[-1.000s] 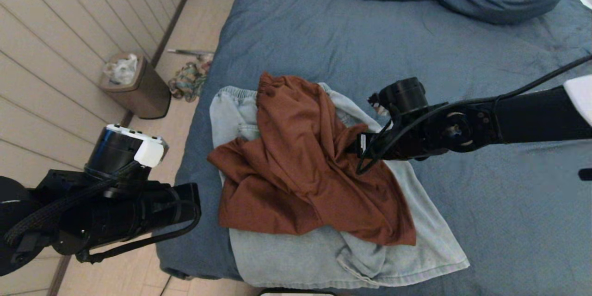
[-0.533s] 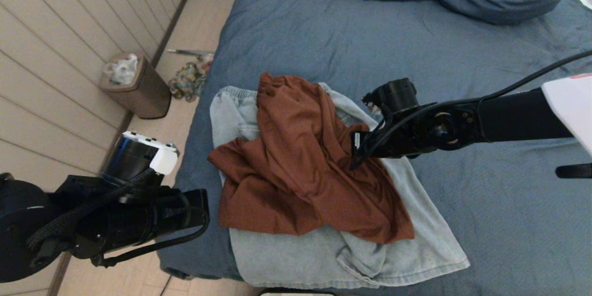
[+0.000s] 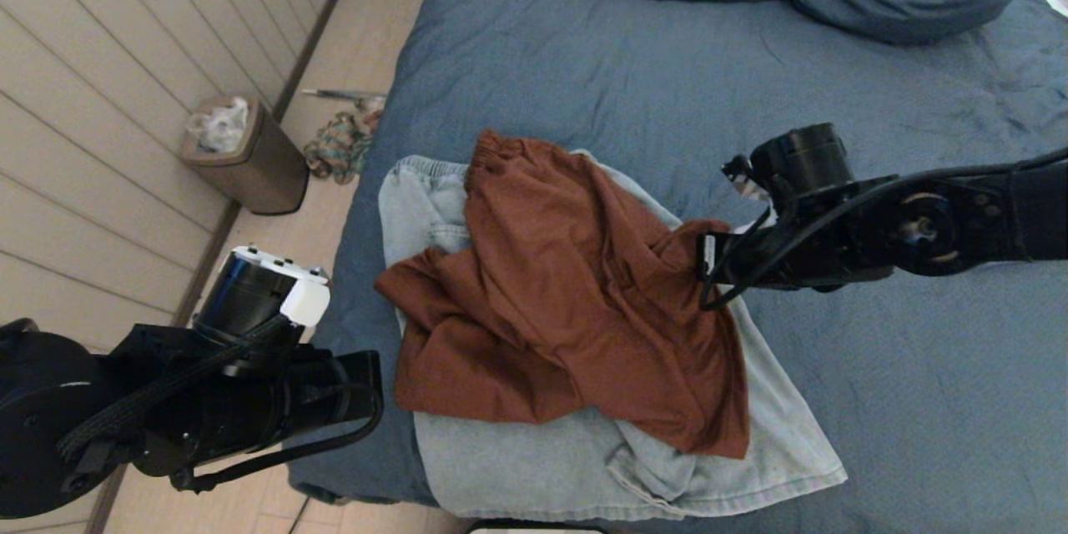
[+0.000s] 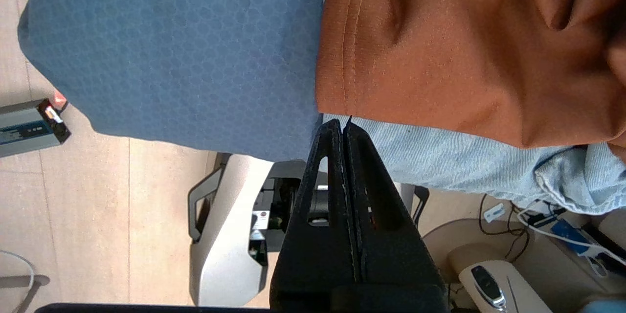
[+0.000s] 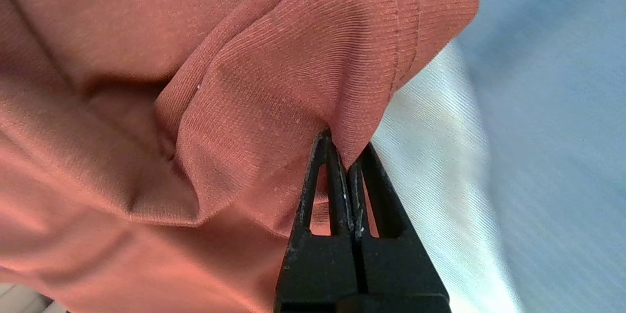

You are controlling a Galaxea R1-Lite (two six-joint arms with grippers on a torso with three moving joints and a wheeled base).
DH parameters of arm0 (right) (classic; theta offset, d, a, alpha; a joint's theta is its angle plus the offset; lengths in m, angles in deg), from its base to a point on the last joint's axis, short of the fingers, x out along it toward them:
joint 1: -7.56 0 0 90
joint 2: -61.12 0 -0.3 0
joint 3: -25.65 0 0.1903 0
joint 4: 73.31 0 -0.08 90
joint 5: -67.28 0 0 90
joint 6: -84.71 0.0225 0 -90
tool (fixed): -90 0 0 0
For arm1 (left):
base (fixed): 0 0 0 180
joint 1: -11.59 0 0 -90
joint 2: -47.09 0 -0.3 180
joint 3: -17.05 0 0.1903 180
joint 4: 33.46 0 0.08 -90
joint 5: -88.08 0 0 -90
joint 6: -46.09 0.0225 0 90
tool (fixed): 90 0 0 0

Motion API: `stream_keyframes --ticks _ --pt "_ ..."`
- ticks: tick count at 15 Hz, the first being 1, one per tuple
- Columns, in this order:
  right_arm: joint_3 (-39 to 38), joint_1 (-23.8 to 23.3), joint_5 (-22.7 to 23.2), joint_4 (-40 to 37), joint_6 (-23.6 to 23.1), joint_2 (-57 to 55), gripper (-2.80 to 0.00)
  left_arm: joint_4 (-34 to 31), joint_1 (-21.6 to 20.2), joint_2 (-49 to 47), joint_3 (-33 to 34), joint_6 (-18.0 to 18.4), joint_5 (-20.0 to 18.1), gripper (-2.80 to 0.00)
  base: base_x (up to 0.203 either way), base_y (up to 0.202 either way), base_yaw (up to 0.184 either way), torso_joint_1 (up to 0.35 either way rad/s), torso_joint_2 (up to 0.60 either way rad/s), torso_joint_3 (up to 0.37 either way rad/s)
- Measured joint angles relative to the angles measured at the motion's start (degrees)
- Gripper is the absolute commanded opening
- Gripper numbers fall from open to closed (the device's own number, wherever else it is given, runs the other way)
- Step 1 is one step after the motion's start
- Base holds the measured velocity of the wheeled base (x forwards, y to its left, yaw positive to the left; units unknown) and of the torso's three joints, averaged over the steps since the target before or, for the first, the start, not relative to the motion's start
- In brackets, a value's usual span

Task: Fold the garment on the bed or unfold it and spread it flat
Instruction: Unford the brown shorts

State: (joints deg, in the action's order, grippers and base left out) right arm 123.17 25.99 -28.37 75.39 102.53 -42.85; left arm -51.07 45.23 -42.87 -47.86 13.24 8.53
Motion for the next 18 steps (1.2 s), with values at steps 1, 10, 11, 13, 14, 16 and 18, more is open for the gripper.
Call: stream_keyframes --ticks 1,10,11,13,14,16,18 --pt "-2.21 -1.87 -0.06 0.09 -0.23 1.92 -2.8 -0.01 0.21 0.09 0.09 -0.03 0.01 -2.8 0.0 0.0 0.0 0.0 0.0 0.0" --pt "-16.46 -20.88 0.52 0.89 -5.34 8.83 -2.8 -0.02 1.63 0.41 0.57 -0.47 0.02 -2.8 0.0 0.0 0.0 0.0 0.0 0.0" --pt "-17.7 -22.62 0.98 1.41 -5.75 8.94 -2.8 0.0 1.77 0.41 0.57 -0.6 0.02 -2.8 0.0 0.0 0.0 0.0 0.0 0.0" --pt "-20.42 -25.84 2.45 3.04 -7.45 9.11 -2.8 -0.02 2.27 0.39 0.59 -0.82 0.0 -2.8 0.0 0.0 0.0 0.0 0.0 0.0" --pt "-21.37 -26.89 2.73 3.25 -8.12 9.18 -2.8 0.0 2.43 0.39 0.61 -0.85 -0.04 -2.8 0.0 0.0 0.0 0.0 0.0 0.0" --pt "-22.63 -28.32 2.86 3.32 -8.33 9.16 0.0 -0.02 2.74 0.35 0.66 -0.91 0.01 -2.8 0.0 0.0 0.0 0.0 0.0 0.0" --pt "-23.61 -29.49 3.21 3.4 -8.59 9.11 0.0 -0.02 2.93 0.26 0.68 -0.96 -0.05 -2.8 0.0 0.0 0.0 0.0 0.0 0.0"
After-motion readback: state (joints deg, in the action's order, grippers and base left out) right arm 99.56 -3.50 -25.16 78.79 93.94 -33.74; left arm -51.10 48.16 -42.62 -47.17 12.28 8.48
